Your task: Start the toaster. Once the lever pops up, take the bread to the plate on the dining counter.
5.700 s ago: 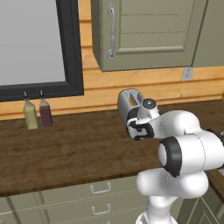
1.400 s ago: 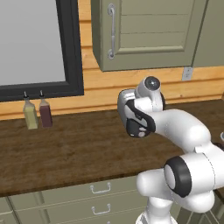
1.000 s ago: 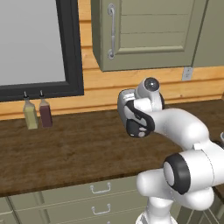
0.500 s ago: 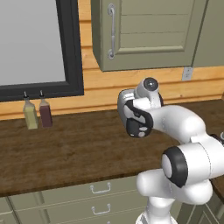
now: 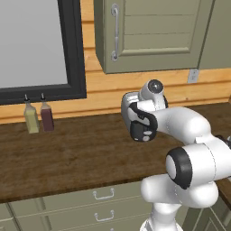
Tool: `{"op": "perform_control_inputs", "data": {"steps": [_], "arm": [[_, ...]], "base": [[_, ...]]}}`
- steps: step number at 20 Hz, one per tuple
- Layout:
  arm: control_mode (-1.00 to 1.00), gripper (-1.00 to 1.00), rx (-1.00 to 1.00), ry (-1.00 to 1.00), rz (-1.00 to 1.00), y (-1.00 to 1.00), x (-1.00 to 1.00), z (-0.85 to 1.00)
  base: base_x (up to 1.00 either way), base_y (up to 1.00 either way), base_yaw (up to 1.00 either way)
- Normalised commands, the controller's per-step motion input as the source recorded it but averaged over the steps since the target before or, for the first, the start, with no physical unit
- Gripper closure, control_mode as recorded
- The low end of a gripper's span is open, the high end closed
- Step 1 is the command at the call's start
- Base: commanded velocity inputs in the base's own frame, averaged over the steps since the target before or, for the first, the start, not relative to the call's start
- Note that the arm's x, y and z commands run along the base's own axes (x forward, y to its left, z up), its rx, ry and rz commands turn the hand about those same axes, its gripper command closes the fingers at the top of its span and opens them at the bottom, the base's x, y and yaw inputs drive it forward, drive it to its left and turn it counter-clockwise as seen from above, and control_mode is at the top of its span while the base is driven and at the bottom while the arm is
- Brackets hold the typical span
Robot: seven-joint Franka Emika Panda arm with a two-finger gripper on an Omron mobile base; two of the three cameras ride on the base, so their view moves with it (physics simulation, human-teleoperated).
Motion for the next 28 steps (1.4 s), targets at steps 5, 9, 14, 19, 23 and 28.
{"op": "perform_control_inputs", "data": {"steps": [5,9,14,19,23,28], "arm": [[-1.0,-1.0,0.0,0.0,0.0,-0.01,0.0,0.0],[-1.0,-1.0,0.0,0.0,0.0,0.0,0.01,0.0],[-1.0,-1.0,0.0,0.0,0.0,0.0,0.0,0.0],[-1.0,-1.0,0.0,0.0,0.0,0.0,0.0,0.0],[-1.0,-1.0,0.0,0.0,0.0,0.0,0.0,0.0],[-1.0,-1.0,0.0,0.0,0.0,0.0,0.0,0.0]], "base": [[0.0,0.0,0.0],[0.0,0.0,0.0],[0.0,0.0,0.0],[0.0,0.0,0.0],[0.0,0.0,0.0],[0.0,0.0,0.0]]}}
